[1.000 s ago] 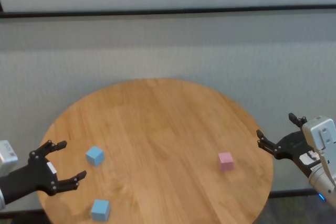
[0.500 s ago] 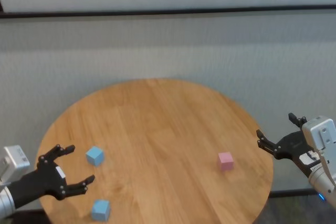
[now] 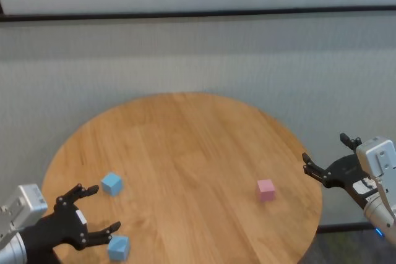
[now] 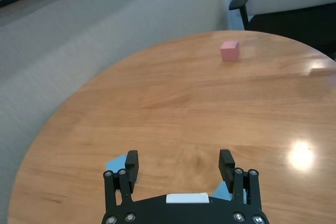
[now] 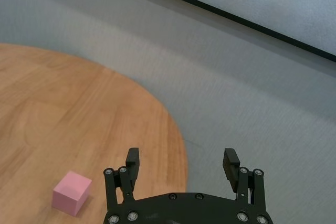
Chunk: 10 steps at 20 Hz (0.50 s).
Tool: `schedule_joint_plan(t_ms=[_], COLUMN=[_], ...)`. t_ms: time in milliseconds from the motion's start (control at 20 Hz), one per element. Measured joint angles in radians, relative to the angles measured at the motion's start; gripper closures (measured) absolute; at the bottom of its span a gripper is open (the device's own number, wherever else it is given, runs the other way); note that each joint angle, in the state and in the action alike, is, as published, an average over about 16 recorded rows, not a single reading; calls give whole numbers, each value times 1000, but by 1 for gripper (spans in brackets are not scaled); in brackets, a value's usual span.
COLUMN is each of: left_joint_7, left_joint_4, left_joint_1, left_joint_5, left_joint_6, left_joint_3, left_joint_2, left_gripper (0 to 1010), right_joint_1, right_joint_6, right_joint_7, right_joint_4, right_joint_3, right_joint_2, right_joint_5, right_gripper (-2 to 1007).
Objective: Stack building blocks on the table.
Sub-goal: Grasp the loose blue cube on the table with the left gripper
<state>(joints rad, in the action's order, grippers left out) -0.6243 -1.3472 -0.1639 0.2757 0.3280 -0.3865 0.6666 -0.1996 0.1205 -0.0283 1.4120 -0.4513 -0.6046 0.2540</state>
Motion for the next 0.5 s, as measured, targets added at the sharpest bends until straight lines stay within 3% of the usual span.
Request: schedule_joint_plan(t_ms=[500], left_joint_7=[-35], left_joint_4=[21], left_joint_1=[12], left_joint_5=[-12], left_joint_6=[-11], left_joint_3=[-1], left_joint_2=[-15], left_gripper=[7], right_joint_1=[0], right_joint_6=[0], right_joint_7=[0], right_joint_4=[0], right_joint_3=[0], right_joint_2=[0], right_joint_5=[0], right_gripper=[0])
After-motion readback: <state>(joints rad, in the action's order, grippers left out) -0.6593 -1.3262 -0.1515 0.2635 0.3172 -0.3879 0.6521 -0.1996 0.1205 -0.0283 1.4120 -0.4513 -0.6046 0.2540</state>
